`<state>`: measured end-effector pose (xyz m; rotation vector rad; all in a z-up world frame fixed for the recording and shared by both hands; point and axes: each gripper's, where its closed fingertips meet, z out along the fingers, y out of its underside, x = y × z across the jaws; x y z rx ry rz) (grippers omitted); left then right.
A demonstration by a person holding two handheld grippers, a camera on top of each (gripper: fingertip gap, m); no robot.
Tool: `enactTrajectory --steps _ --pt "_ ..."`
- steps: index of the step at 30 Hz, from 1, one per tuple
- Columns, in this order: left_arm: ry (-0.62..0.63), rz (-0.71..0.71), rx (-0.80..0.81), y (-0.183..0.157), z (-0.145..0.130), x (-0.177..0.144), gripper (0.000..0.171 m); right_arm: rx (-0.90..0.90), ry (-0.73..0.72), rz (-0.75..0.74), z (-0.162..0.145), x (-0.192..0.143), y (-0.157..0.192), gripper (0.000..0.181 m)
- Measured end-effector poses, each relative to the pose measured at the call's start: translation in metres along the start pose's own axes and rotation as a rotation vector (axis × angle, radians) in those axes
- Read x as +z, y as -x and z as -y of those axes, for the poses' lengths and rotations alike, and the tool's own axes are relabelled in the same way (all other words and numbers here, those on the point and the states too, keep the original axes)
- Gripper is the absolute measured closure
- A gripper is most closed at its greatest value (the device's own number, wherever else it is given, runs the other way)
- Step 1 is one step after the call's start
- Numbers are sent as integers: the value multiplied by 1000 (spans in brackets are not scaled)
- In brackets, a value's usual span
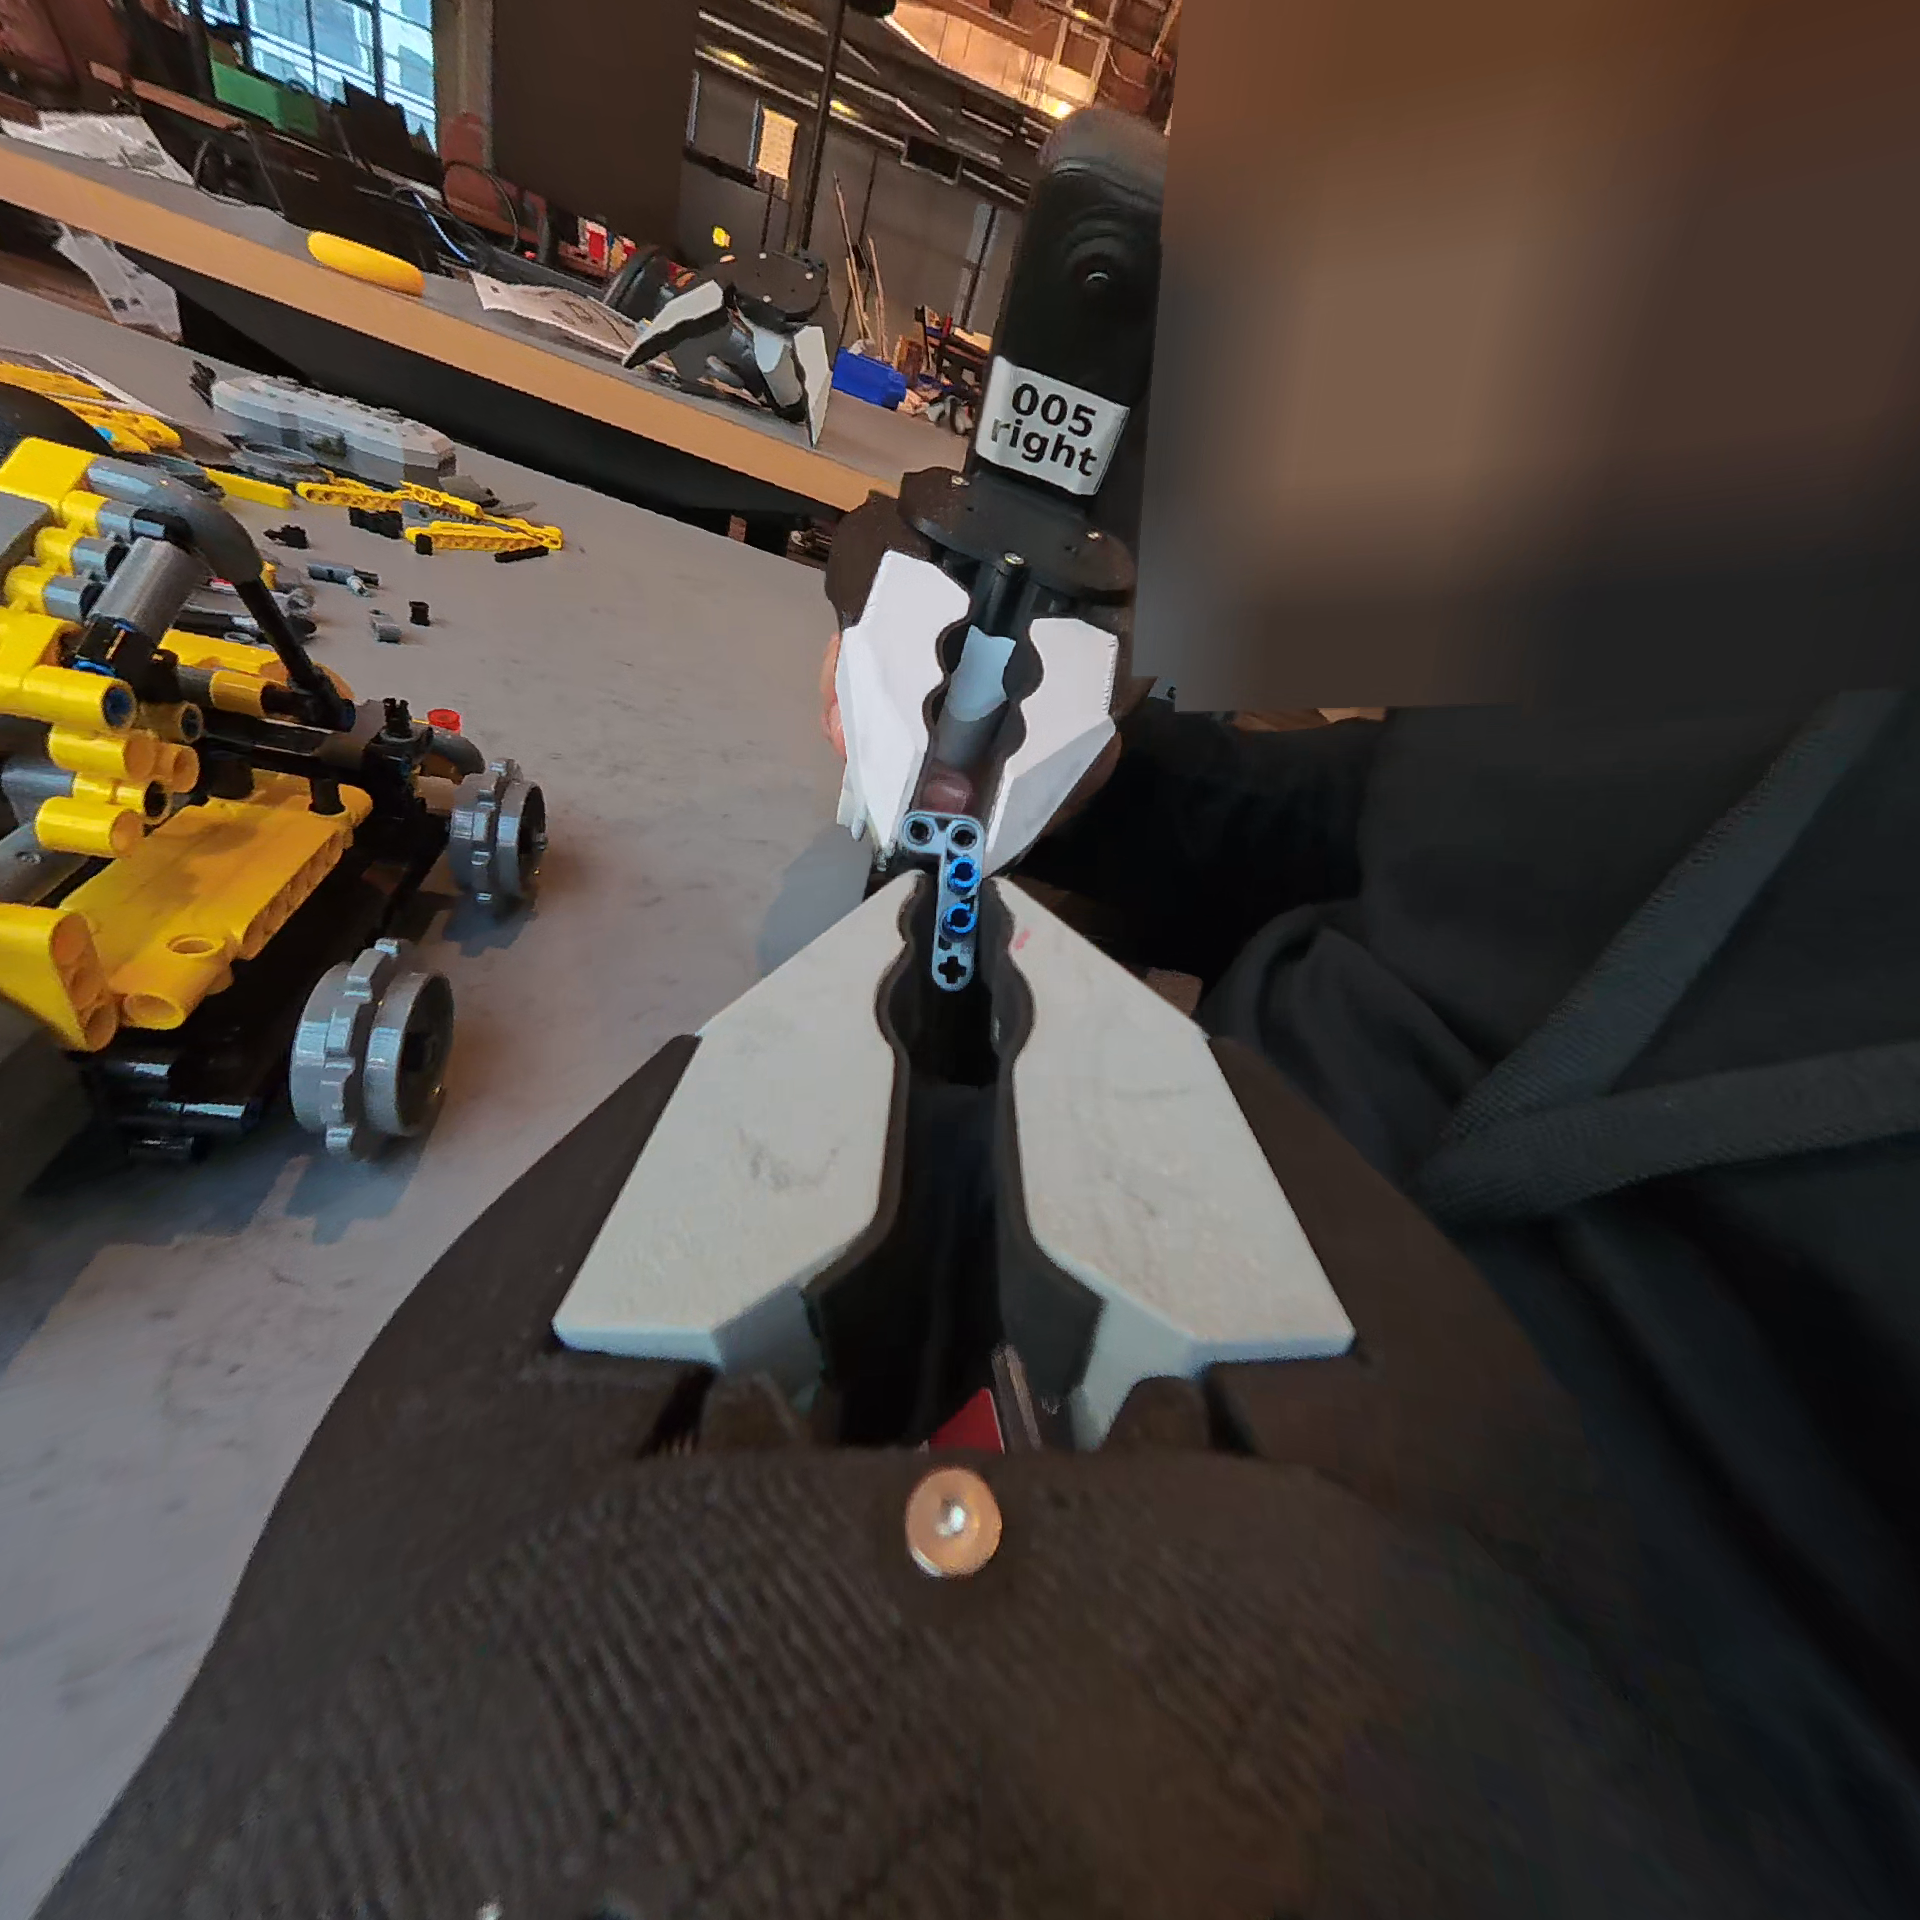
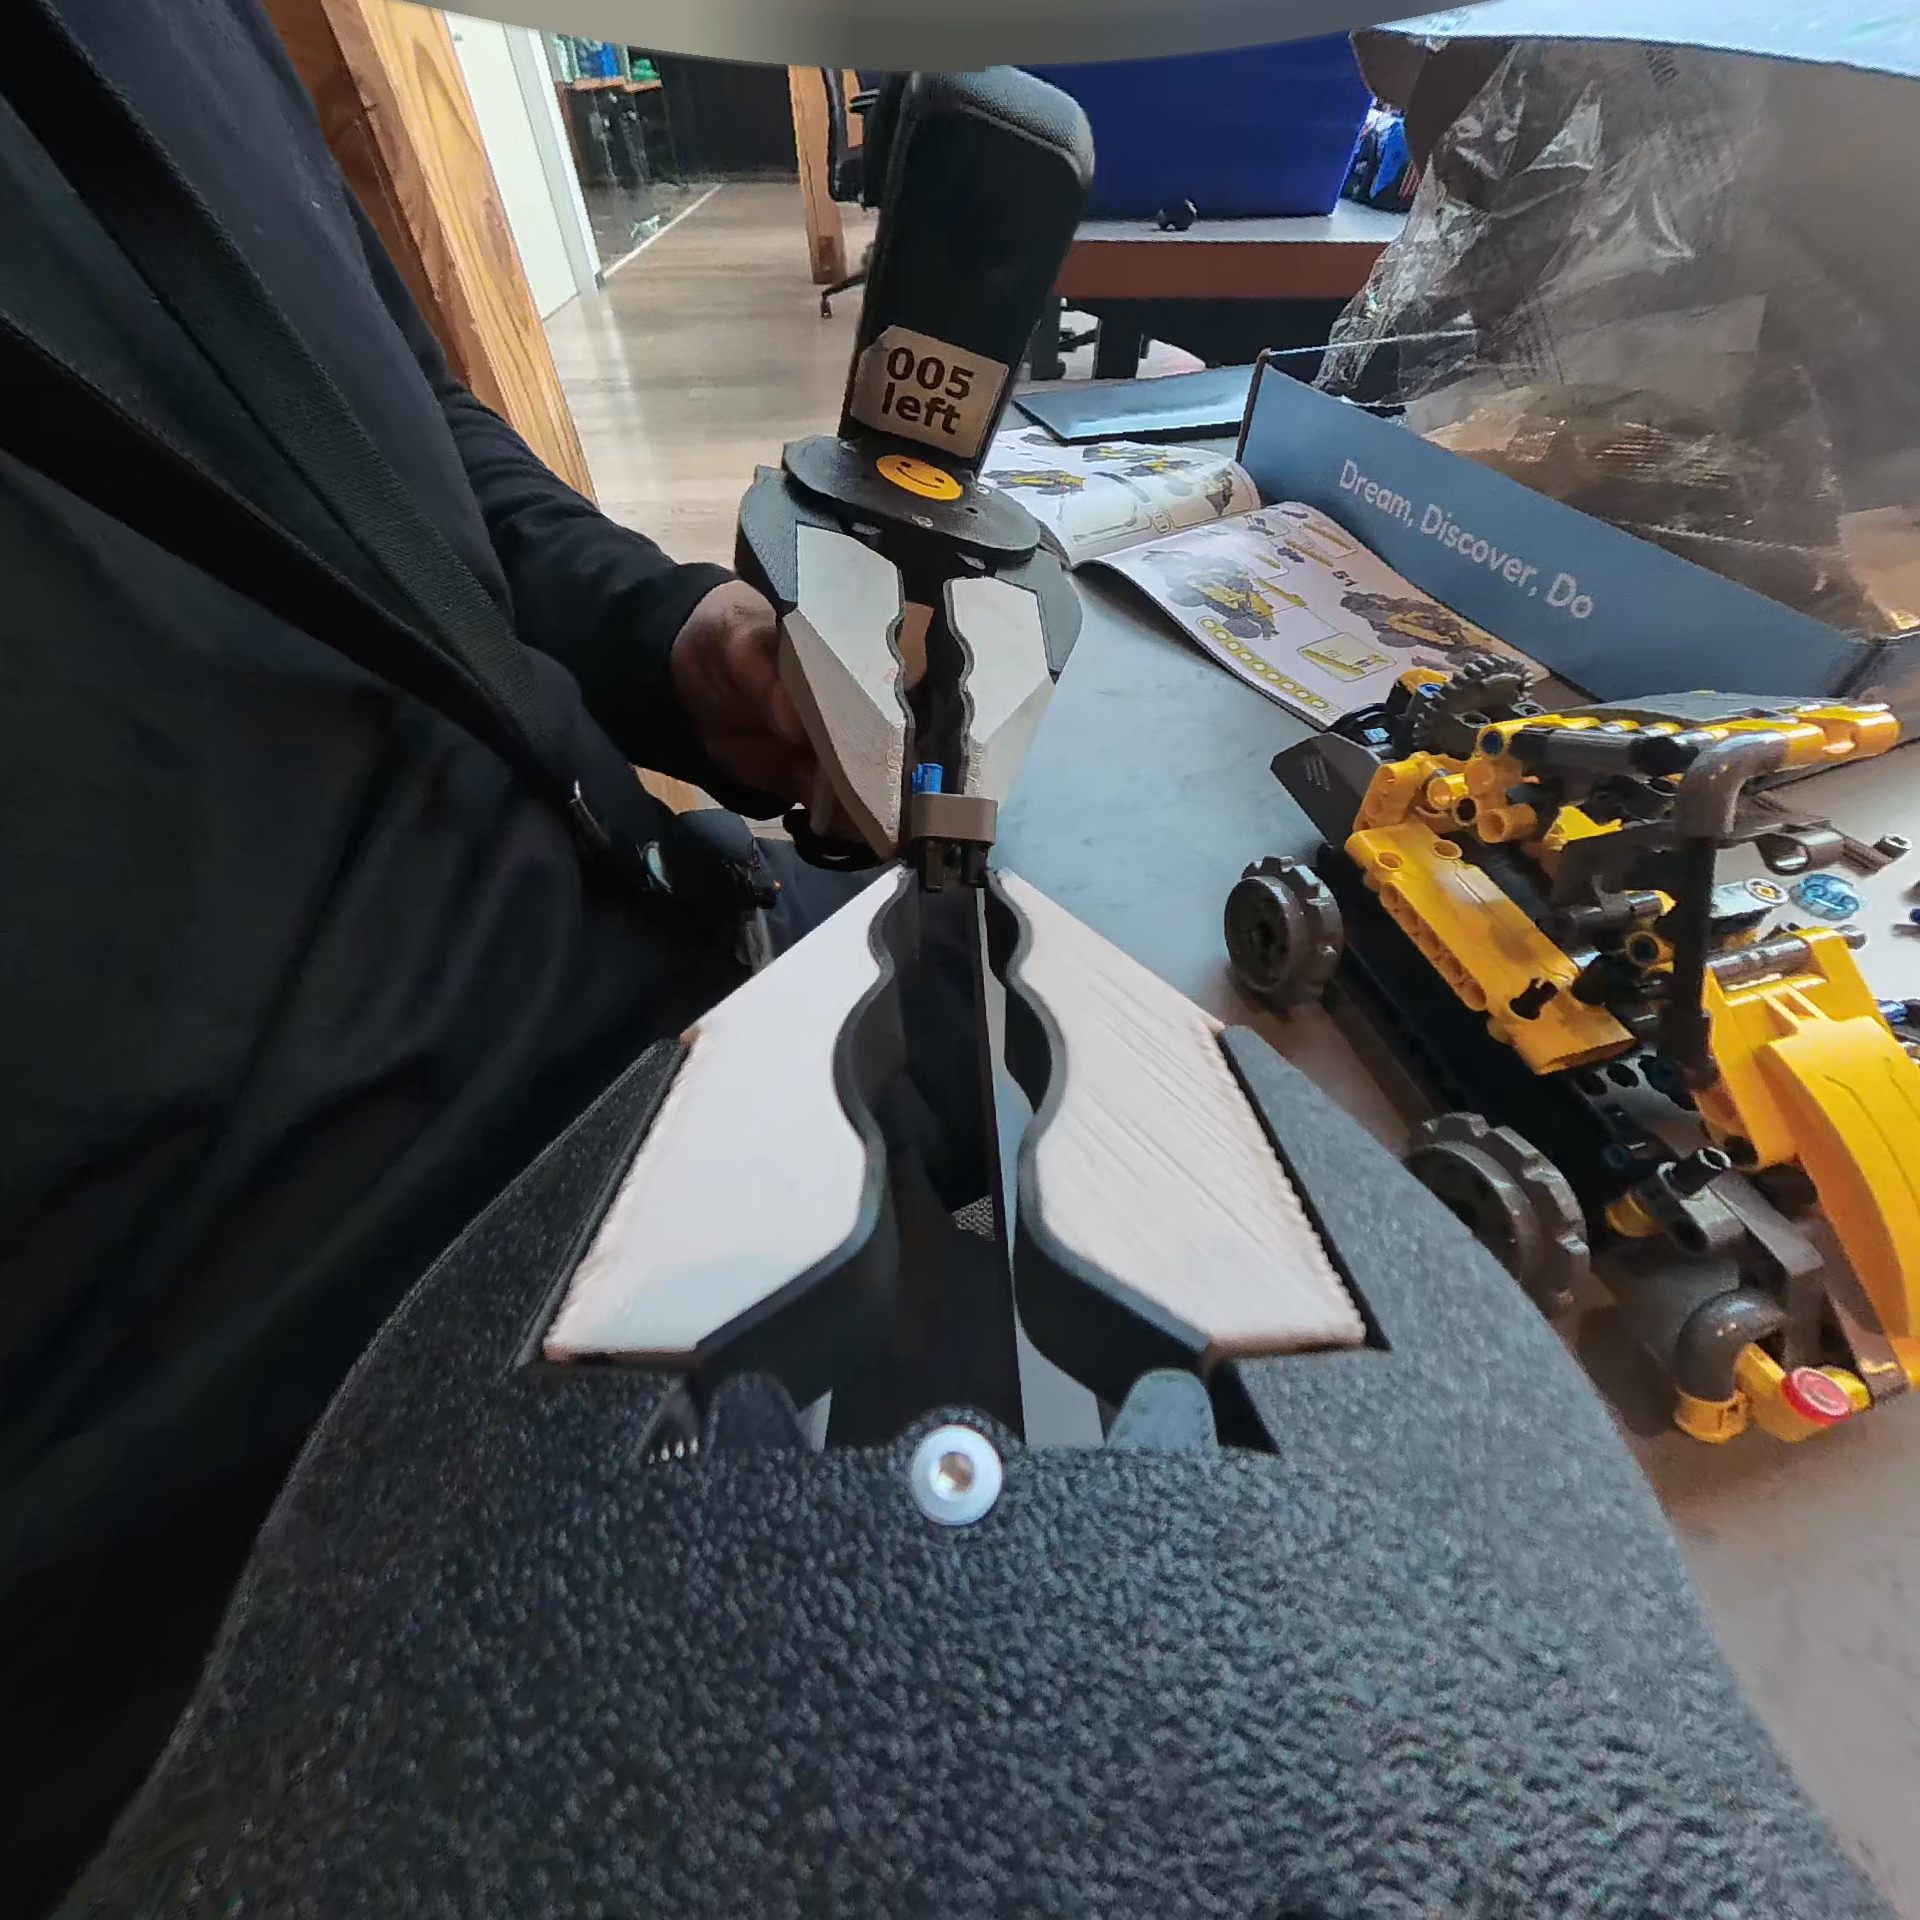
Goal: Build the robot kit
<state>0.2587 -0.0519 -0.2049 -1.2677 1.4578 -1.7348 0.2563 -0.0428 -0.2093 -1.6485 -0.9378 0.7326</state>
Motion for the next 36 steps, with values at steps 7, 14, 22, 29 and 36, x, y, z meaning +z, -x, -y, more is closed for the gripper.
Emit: enactTrajectory --steps 7,14,22,29,36 --pt "20 40 47 3 -1 0 166 28 4 20 -2 1 -2 169" --pt "20 51 49 4 1 -1 166 34 -3 11 -1 3 -3 169" --pt "37 76 88 3 4 -3 166 25 -19 -1 3 4 -3 169" --pt "33 74 76 4 4 -3 166 26 -26 -12 3 4 -4 169" --pt "55 72 90 4 3 -4 166 35 -32 -7 3 5 -4 169"
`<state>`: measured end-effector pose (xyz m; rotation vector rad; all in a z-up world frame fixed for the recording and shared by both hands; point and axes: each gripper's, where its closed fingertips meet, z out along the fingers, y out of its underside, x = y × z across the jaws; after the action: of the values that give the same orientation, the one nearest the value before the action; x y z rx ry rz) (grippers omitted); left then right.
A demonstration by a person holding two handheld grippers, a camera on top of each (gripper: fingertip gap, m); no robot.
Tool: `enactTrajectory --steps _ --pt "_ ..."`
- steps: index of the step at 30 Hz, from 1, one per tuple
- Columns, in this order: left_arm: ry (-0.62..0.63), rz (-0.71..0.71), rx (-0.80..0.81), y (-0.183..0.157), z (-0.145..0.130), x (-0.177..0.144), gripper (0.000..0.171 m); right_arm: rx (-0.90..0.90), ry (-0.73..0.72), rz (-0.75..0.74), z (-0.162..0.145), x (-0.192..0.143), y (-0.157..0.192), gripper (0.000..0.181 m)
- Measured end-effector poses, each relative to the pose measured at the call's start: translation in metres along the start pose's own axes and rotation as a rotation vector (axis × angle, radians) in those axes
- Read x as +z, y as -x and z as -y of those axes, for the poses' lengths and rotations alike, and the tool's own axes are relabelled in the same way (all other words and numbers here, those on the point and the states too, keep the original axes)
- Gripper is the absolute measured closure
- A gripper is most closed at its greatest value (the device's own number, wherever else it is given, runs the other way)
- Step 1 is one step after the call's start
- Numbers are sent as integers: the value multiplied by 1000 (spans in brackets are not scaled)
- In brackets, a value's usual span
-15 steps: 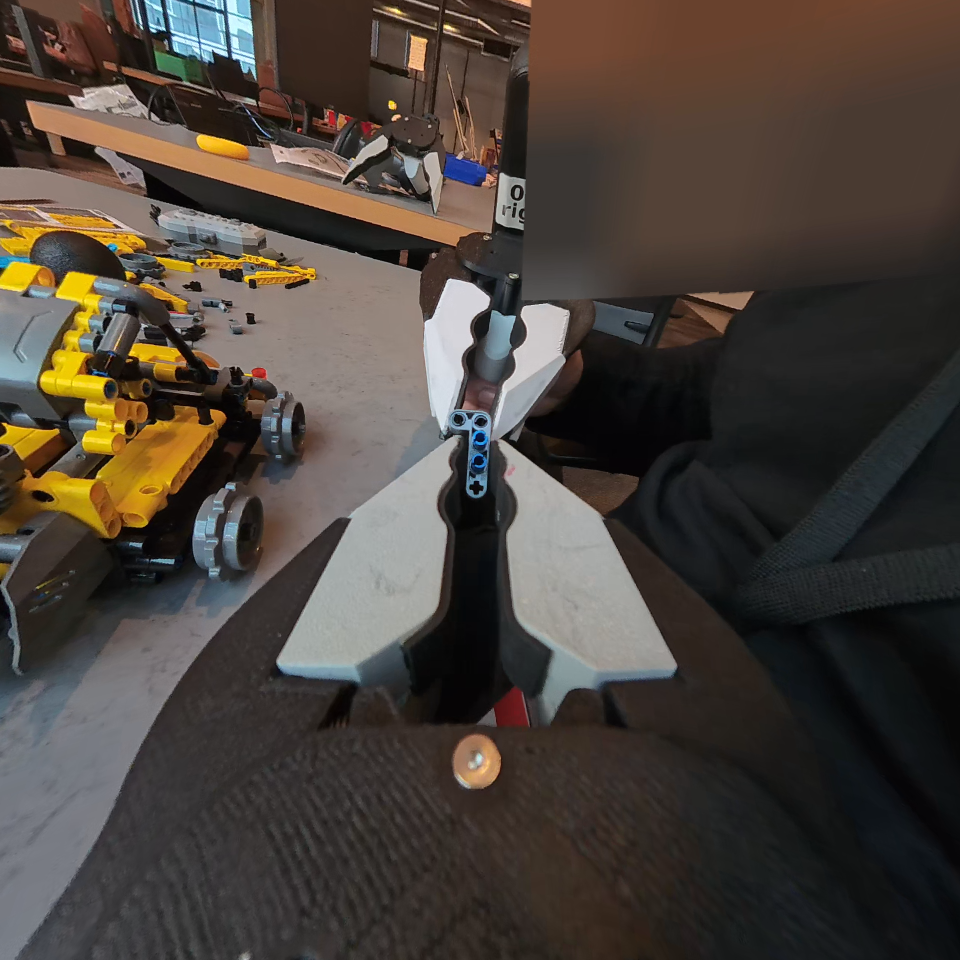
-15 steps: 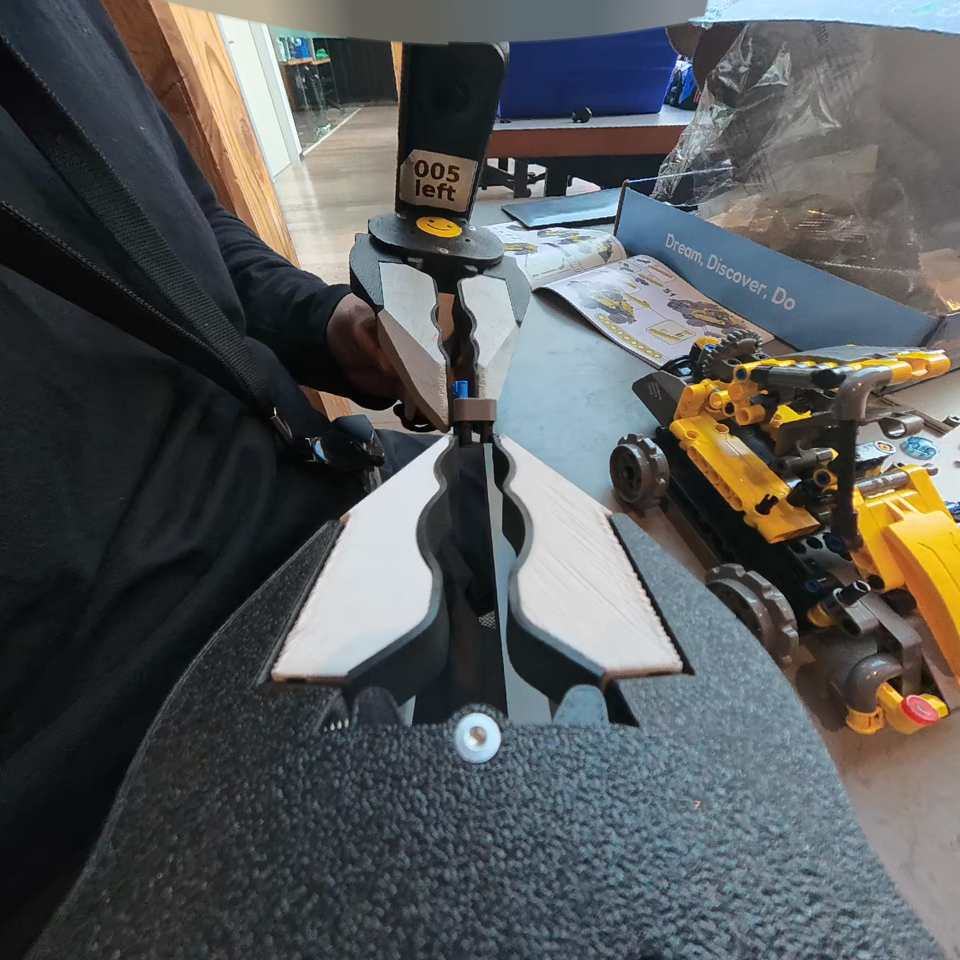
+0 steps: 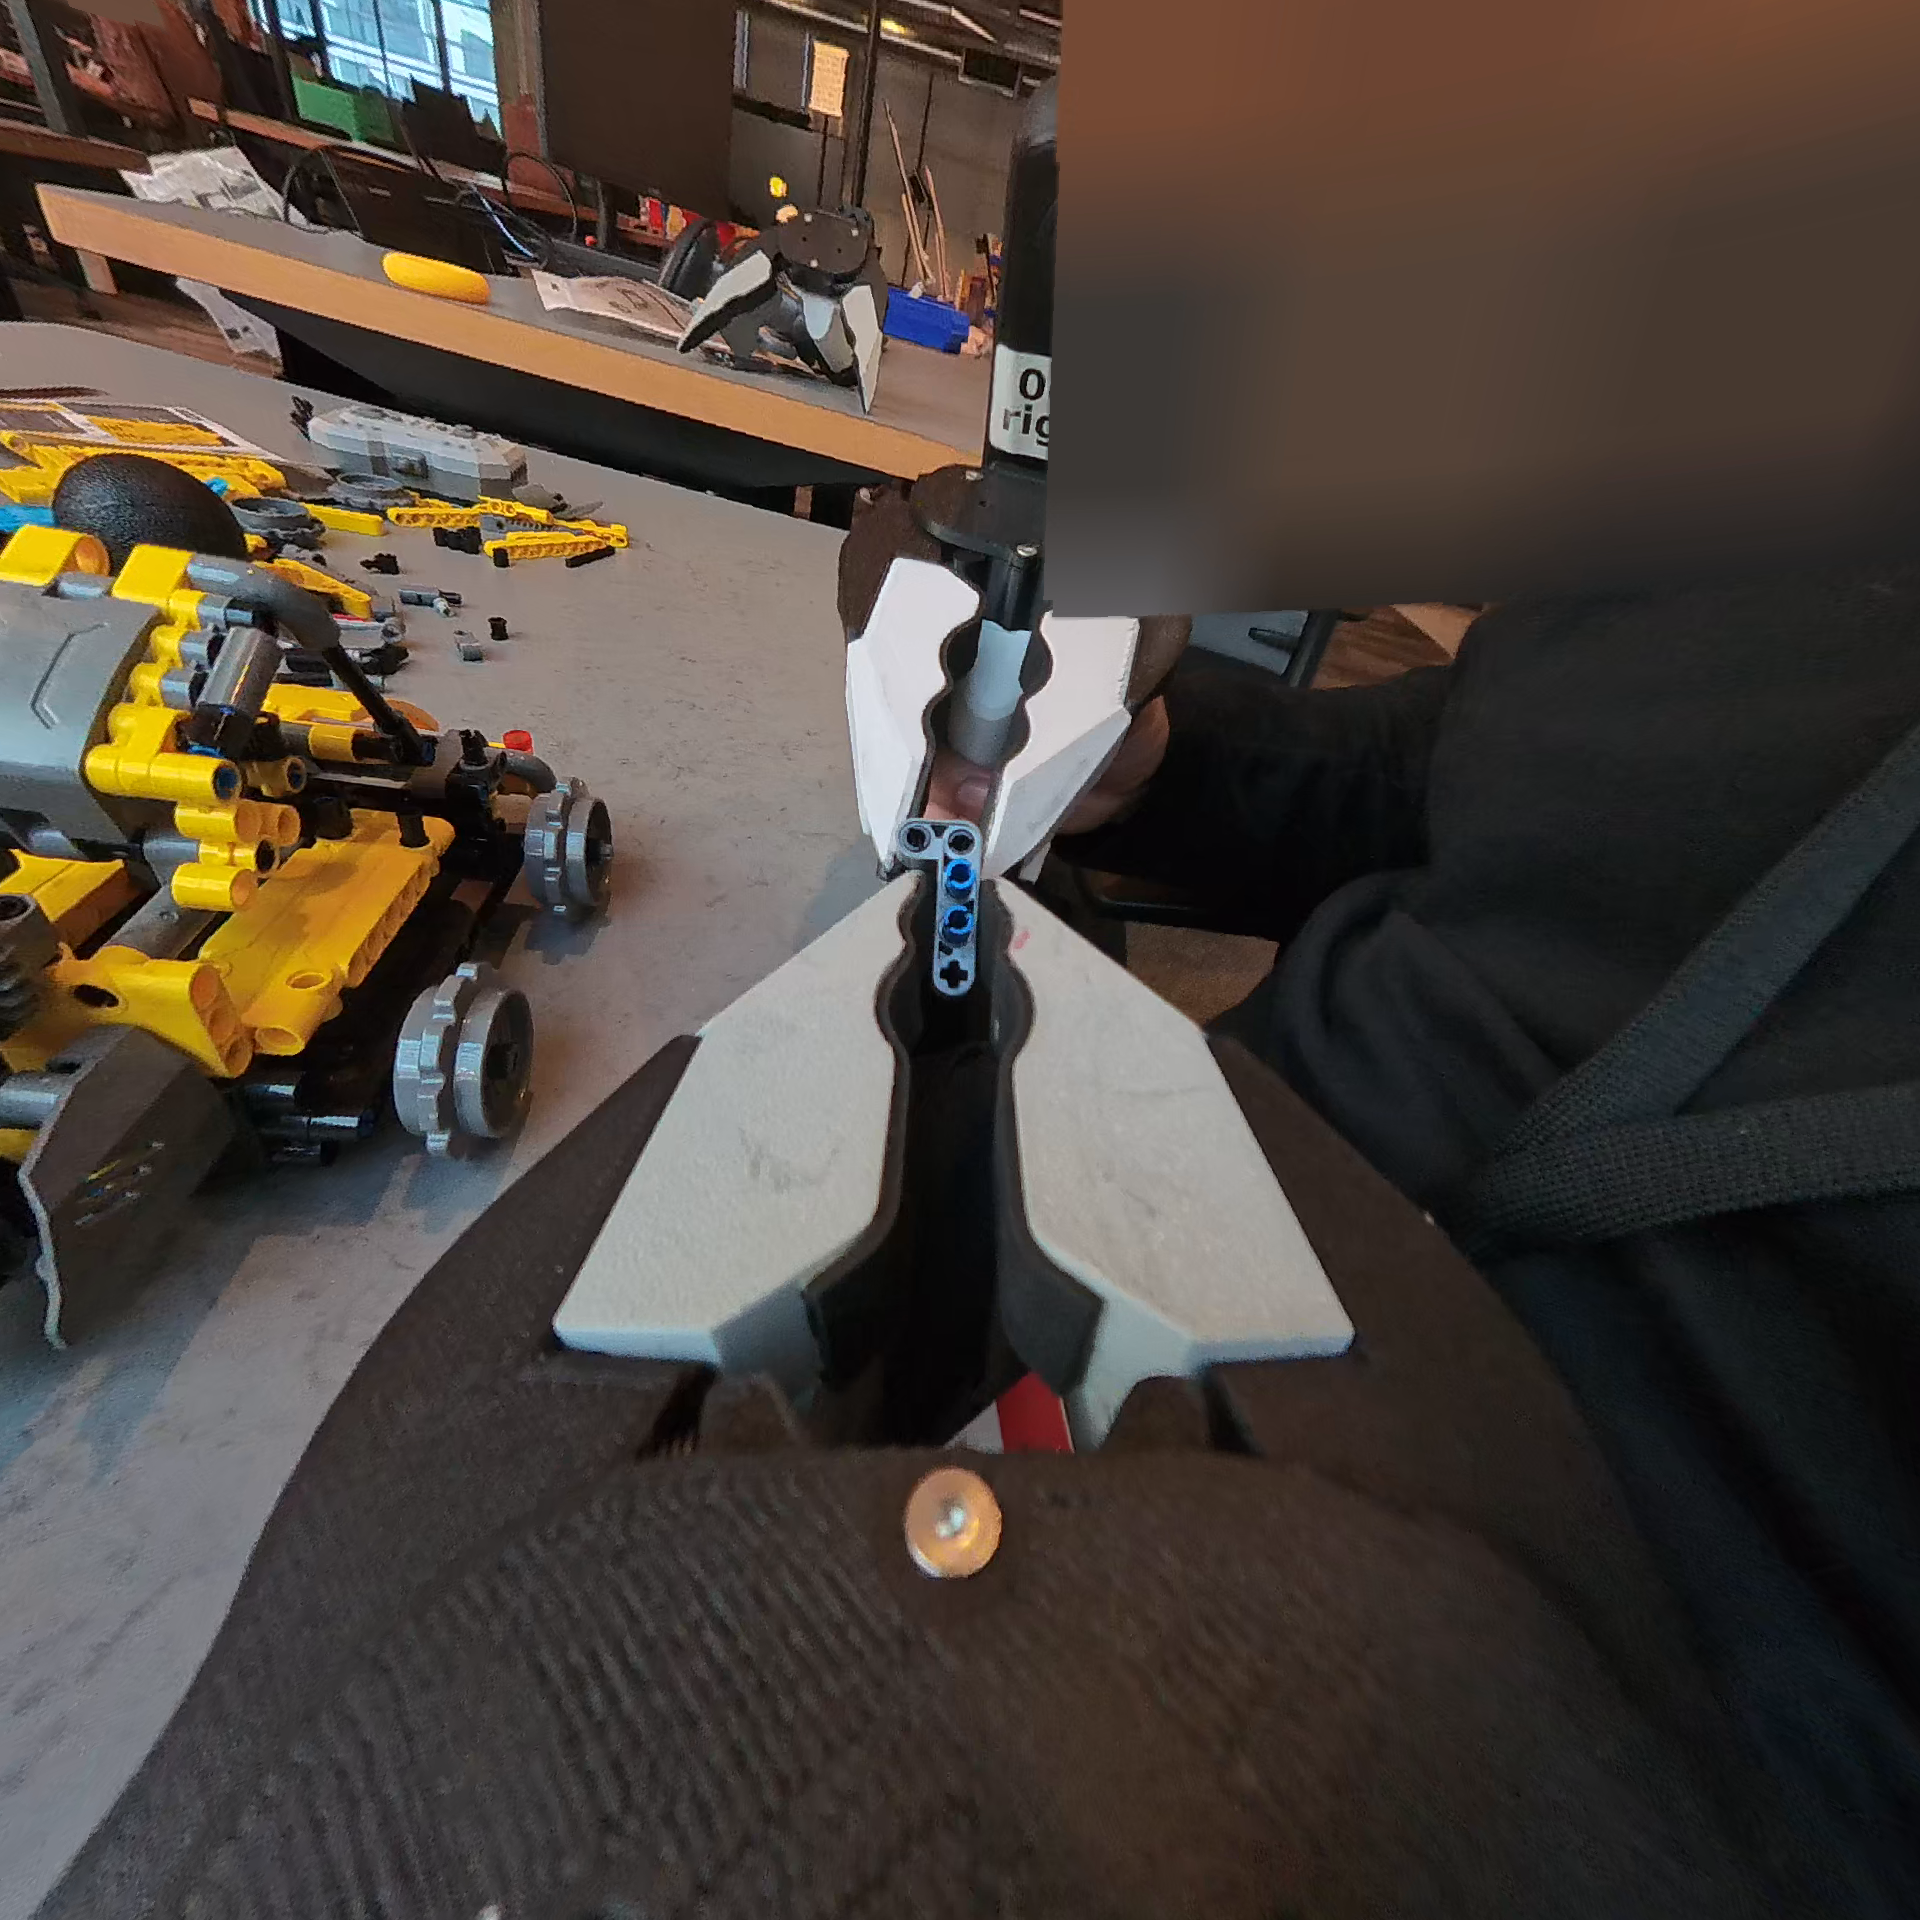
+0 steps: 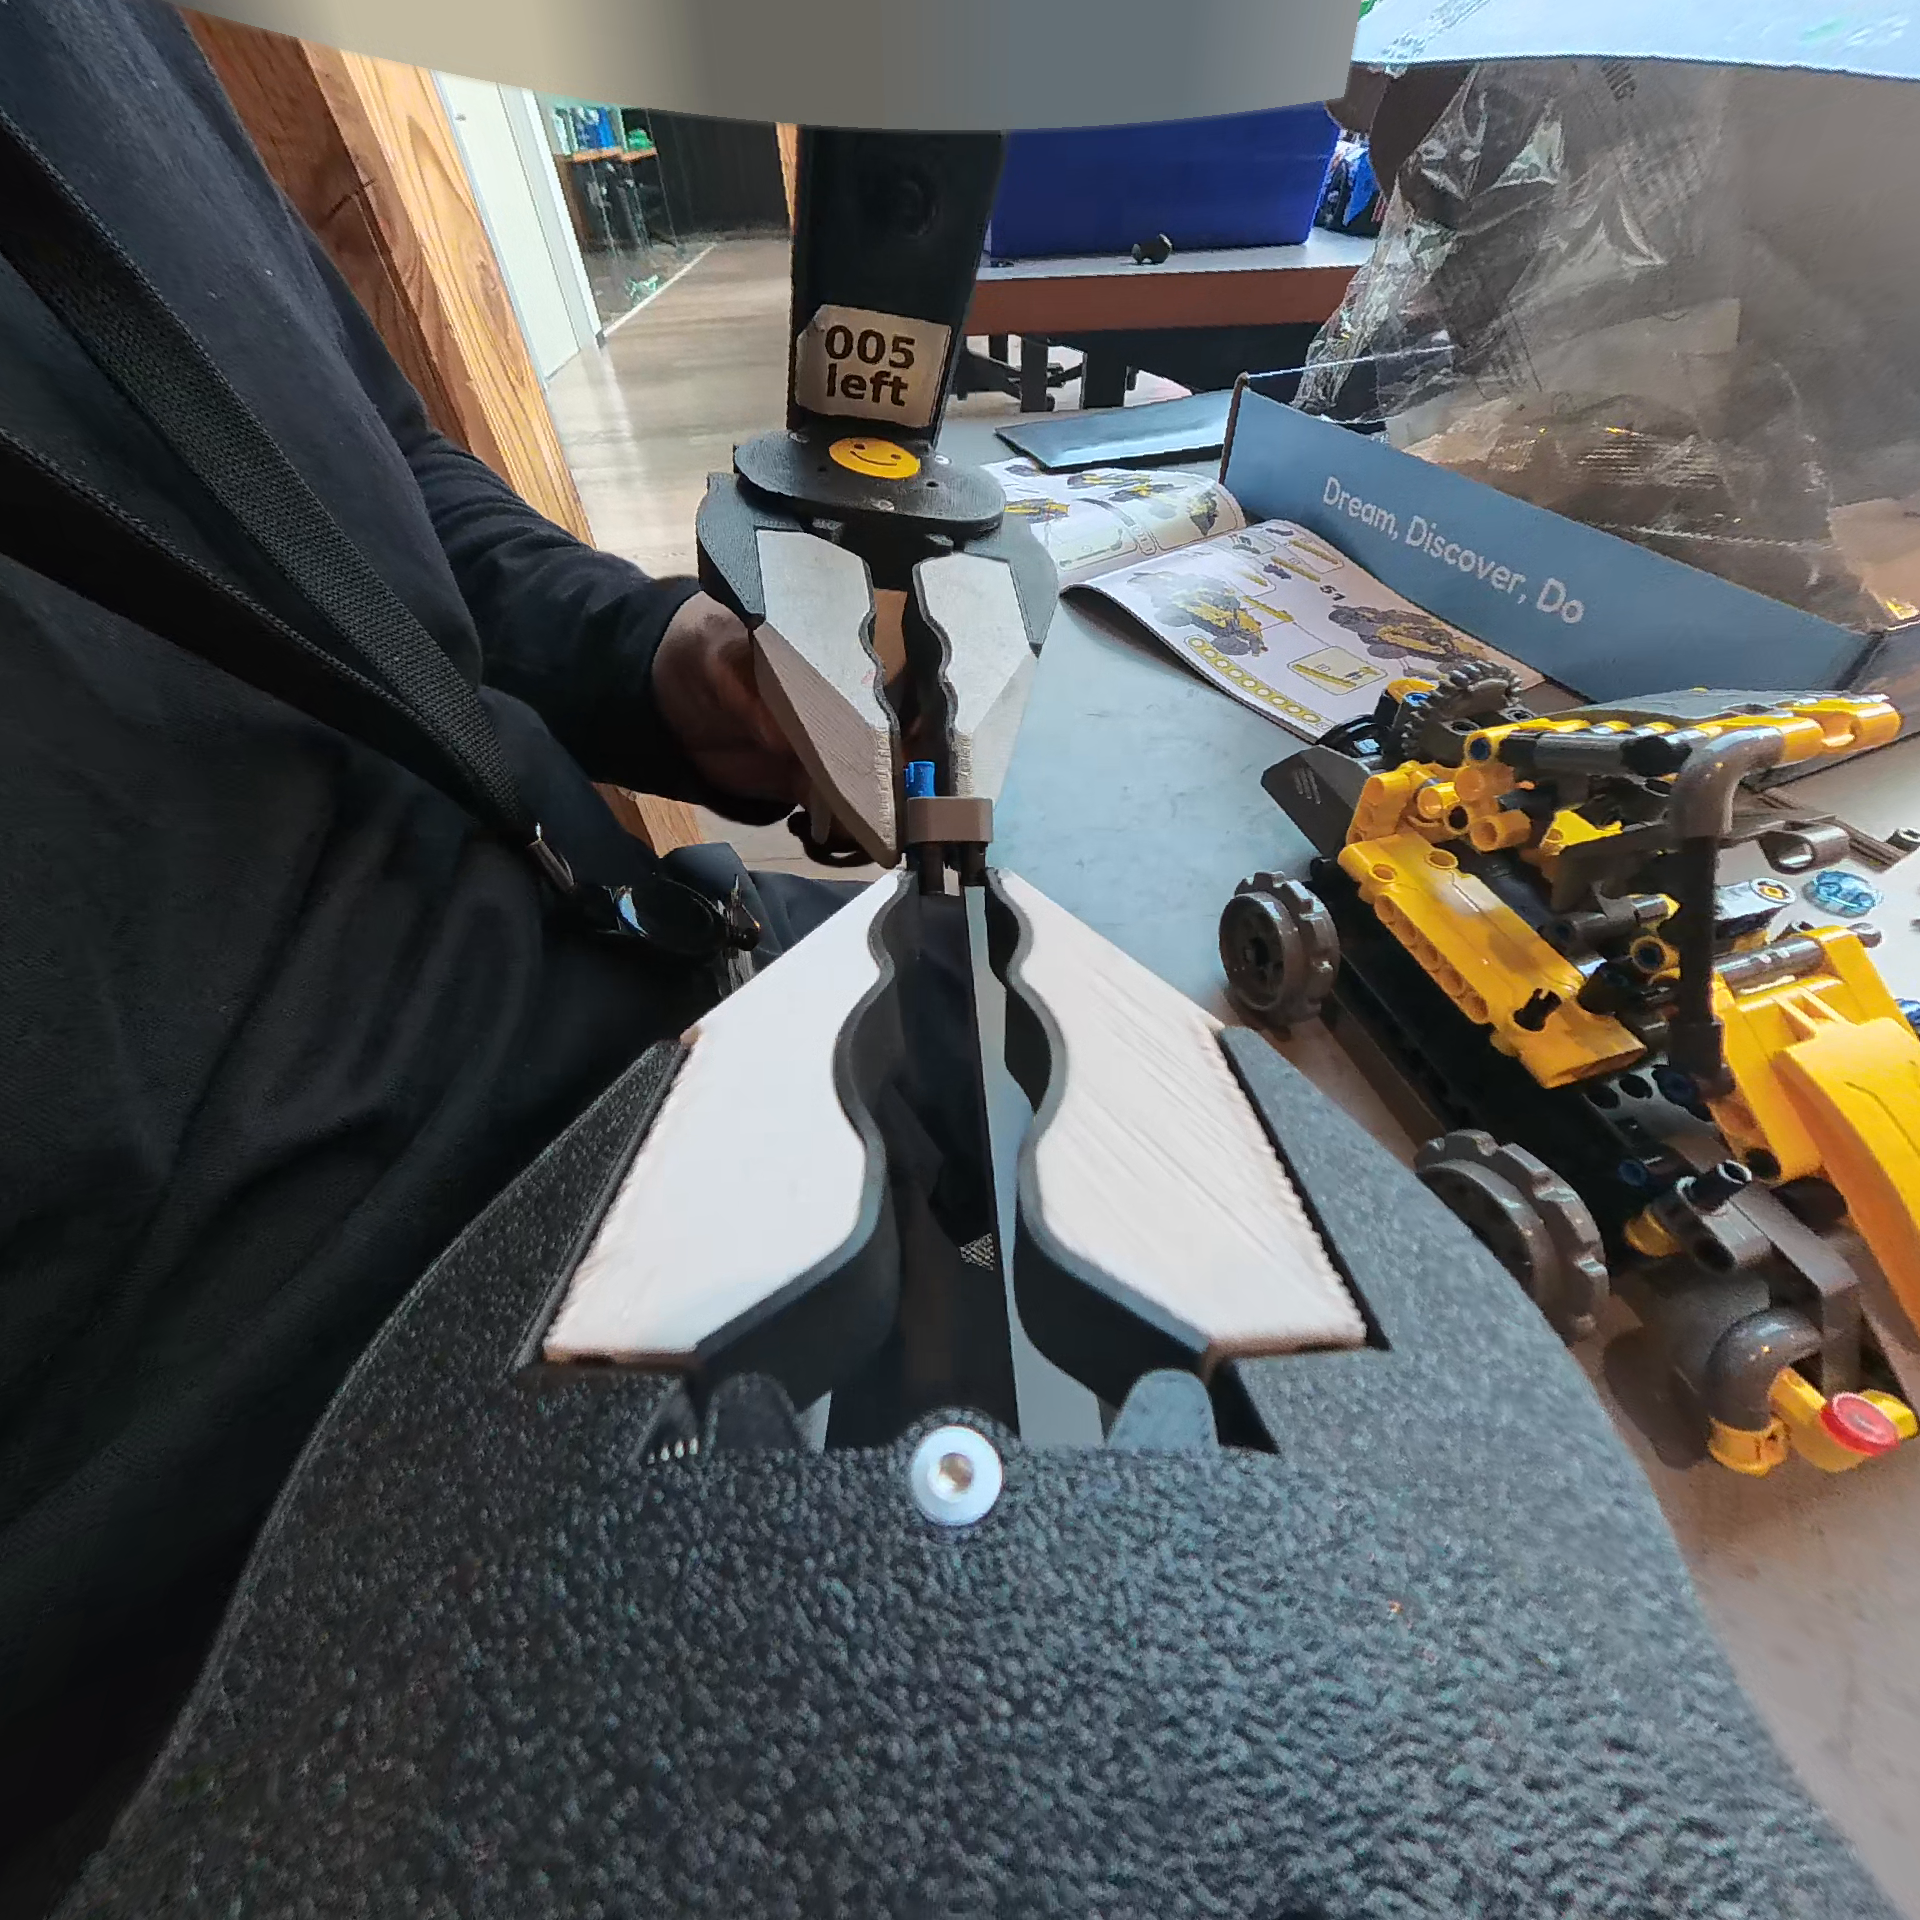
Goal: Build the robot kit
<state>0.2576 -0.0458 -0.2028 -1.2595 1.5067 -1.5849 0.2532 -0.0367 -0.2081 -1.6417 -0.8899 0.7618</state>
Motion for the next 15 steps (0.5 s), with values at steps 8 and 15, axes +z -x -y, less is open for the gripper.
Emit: enactTrajectory --steps 8,15 --pt "207 -22 82 6 -9 -4 166 -35 88 -62 -8 7 -5 168" --pt "331 -79 120 7 -12 -1 166 -55 139 -87 -13 1 -2 159"
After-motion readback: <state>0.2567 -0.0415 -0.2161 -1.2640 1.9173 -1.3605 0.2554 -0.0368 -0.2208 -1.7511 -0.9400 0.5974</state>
